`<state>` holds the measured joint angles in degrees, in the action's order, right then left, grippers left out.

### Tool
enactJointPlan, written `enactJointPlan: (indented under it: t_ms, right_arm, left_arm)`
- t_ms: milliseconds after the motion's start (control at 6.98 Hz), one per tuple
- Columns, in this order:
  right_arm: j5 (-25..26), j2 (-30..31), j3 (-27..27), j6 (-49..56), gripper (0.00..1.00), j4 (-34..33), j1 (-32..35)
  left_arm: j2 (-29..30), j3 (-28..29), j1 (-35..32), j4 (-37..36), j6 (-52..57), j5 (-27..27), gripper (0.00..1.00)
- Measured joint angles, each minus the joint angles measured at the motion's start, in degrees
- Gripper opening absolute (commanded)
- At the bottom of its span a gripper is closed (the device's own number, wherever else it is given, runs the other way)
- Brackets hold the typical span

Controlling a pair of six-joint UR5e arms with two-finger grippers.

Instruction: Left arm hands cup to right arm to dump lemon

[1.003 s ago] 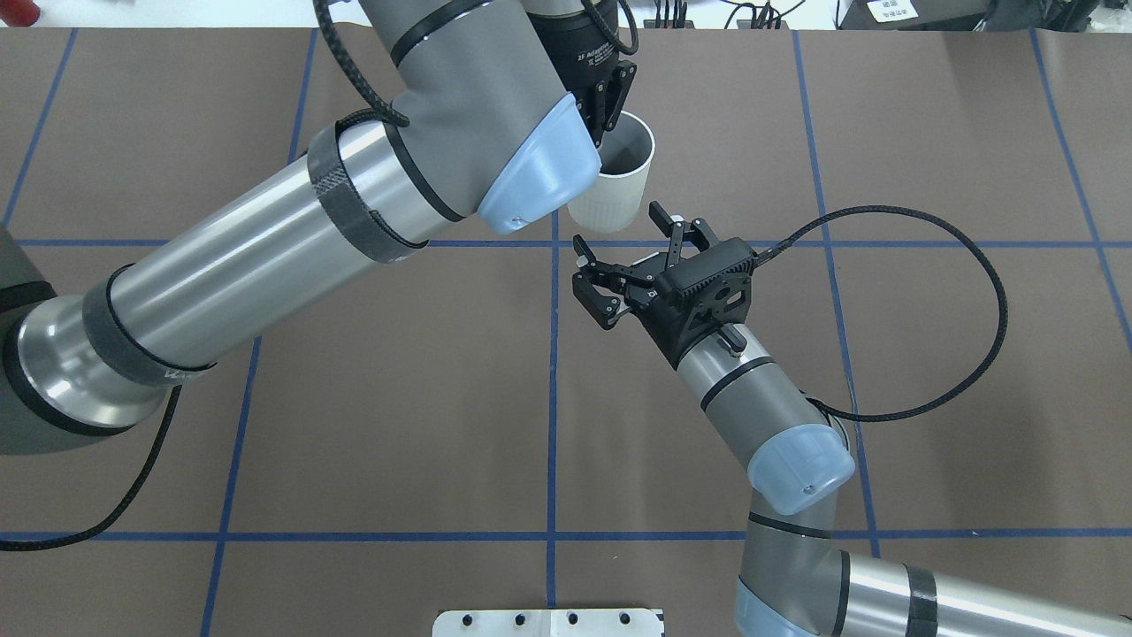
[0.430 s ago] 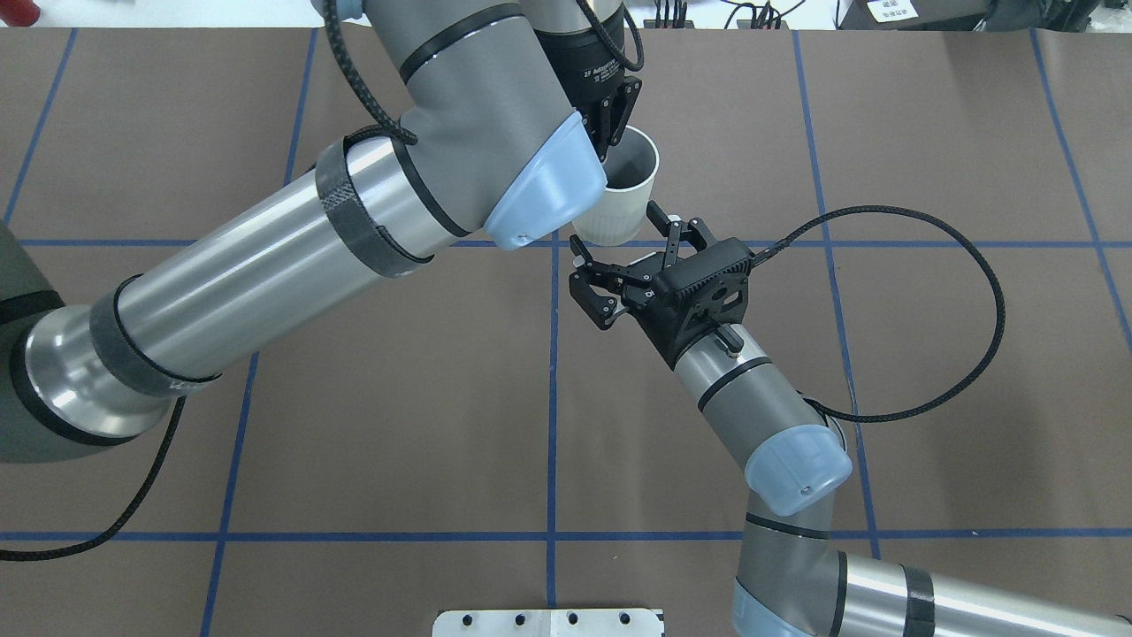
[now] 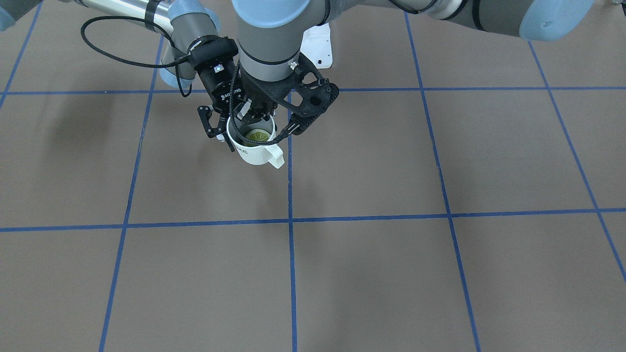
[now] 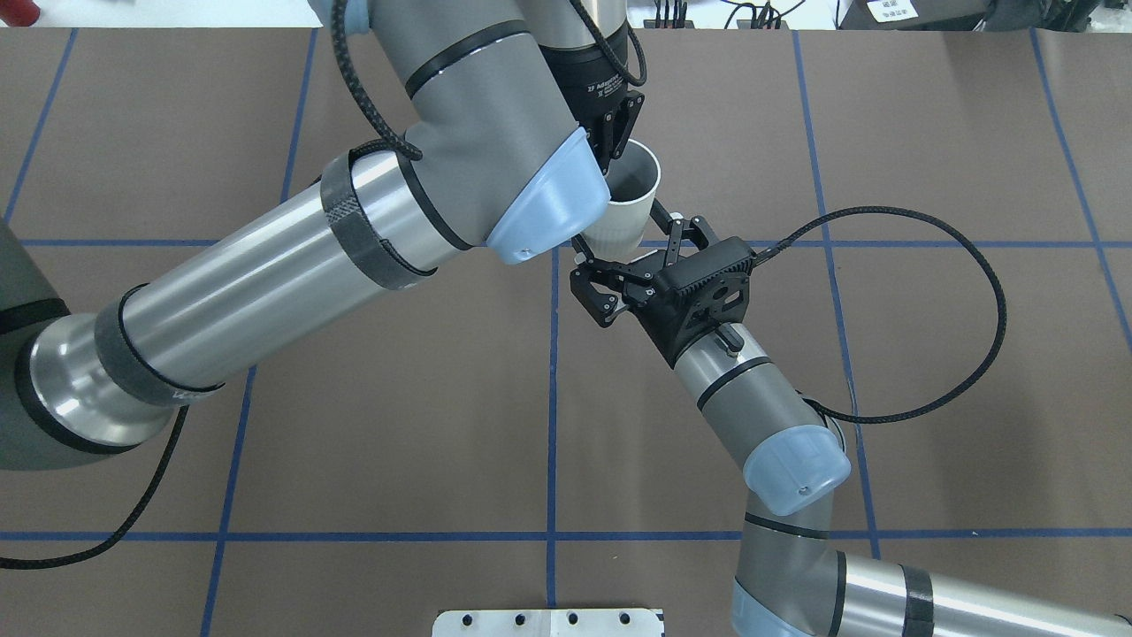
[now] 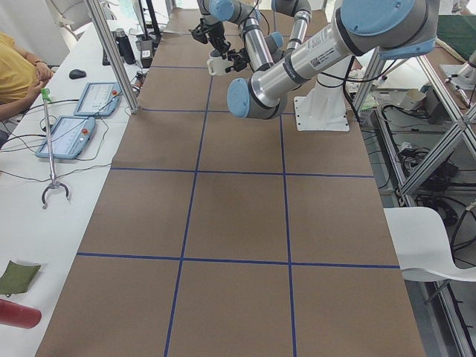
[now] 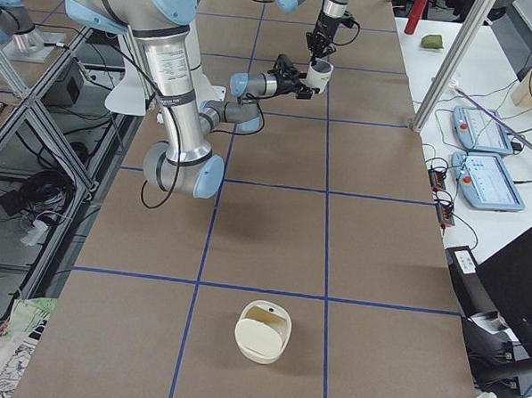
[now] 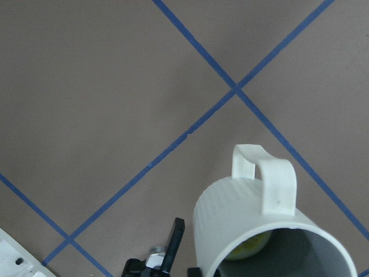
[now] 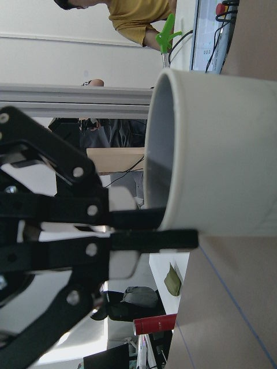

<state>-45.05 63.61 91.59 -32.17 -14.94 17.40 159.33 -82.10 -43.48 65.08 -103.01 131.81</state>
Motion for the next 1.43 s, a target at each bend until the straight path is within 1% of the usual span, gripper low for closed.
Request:
enactJointPlan:
  t_ms: [860,1003,1147,1290,1434]
  right_arm:
    - [0.12,0.01,0.03,0.00,0.98,0.57,-0.11]
    - [0.10,0.01,0.00,0.00,0.93,0.71,-0.14]
    - [0.10,0.02,0.00,0.00,0.80,0.79,-0.17]
    - [0.07,0.03,-0.01,-0.02,0.63,0.84,-0.17]
    - [0.03,0.04,-0.01,-0.06,0.47,0.87,-0.17]
  left_arm:
    - [0.10,-0.44,0.64,-0.01,0.00,0.05,0.00]
    - [0.10,-0.48,0.73,-0.01,0.00,0.07,0.00]
    - [0.11,-0.53,0.83,0.02,0.00,0.05,0.00]
    - [0.09,-0.67,0.91,0.01,0.00,0.03,0.27]
    - [0.01,-0.83,0.97,0.00,0.00,0.02,0.99]
